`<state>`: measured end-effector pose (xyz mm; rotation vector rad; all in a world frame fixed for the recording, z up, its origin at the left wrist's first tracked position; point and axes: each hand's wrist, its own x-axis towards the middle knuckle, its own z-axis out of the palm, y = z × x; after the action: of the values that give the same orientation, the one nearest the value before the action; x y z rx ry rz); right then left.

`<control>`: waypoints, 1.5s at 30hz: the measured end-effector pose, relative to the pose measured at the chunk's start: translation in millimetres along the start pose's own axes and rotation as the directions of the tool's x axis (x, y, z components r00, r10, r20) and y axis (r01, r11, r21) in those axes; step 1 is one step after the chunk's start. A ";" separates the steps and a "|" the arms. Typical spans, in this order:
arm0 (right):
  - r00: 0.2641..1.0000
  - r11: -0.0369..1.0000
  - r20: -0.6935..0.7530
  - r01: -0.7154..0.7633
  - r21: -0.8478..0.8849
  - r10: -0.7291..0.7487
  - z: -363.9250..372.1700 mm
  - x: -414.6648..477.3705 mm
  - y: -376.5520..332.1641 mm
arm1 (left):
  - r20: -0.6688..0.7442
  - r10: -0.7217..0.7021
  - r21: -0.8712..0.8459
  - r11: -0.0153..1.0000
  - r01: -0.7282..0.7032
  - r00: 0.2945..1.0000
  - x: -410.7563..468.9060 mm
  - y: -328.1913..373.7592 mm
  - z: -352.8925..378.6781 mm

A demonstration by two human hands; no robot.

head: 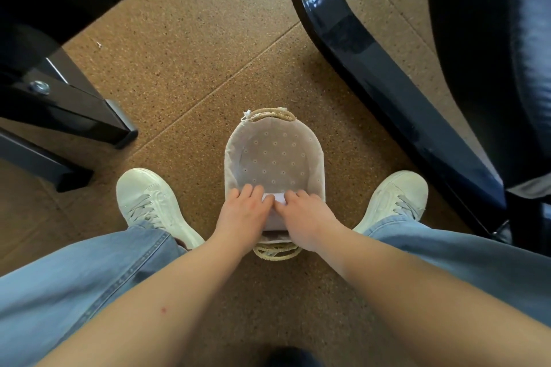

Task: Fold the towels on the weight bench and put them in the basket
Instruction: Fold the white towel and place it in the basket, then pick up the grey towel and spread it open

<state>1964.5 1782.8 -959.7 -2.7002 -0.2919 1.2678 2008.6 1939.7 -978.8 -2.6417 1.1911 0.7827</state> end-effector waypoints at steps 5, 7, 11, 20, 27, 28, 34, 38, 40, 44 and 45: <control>1.000 0.998 0.003 -0.017 0.062 0.016 11.7 -3.4 -4.1 | 0.024 0.057 0.058 0.997 -0.058 0.998 -6.9 -3.8 2.8; 0.999 0.999 -0.049 -0.016 0.041 0.018 14.9 -1.0 -3.9 | 0.051 0.045 0.078 0.996 -0.048 0.998 -8.4 -4.2 4.4; 0.996 0.999 -0.080 -0.032 0.044 0.036 23.4 7.0 -0.3 | -0.008 0.007 0.045 0.999 -0.007 1.000 -1.6 -4.9 11.7; 0.991 0.992 0.056 -0.124 -0.002 0.124 28.0 30.8 -1.4 | 0.107 -0.181 0.114 0.979 0.168 0.978 13.4 4.6 17.0; 0.976 0.989 0.156 -0.150 -0.004 0.149 23.7 39.5 -2.2 | 0.154 -0.221 0.138 0.970 0.201 0.963 21.5 5.1 13.6; 0.976 0.989 0.164 -0.145 0.002 0.143 21.6 39.2 -1.9 | 0.162 -0.219 0.138 0.970 0.198 0.962 20.6 4.7 12.3; 0.992 0.995 0.068 -0.101 -0.026 0.103 4.5 20.1 -1.7 | 0.111 -0.106 0.129 0.987 0.091 0.988 10.9 -2.4 2.4; 0.995 0.997 -0.061 -0.078 -0.005 0.077 -3.4 -5.3 0.3 | 0.085 -0.108 0.026 0.994 0.106 0.990 -3.9 -1.6 -14.9; 0.989 0.997 -0.130 -0.071 0.021 0.074 -6.5 -19.4 1.4 | 0.088 -0.135 0.008 0.991 0.135 0.987 -11.0 -0.1 -30.0; 0.967 0.991 -0.220 -0.116 0.068 0.129 -20.9 -48.8 2.2 | 0.070 -0.188 -0.026 0.981 0.190 0.980 -25.0 6.6 -67.5; 0.962 0.988 -0.229 -0.131 0.075 0.145 -27.3 -56.1 2.5 | 0.057 -0.197 -0.035 0.979 0.199 0.979 -28.7 9.8 -77.4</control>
<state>1950.7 1765.9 -901.2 -2.8239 -0.0373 0.9567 2016.7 1926.5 -897.2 -2.7002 0.8909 0.8427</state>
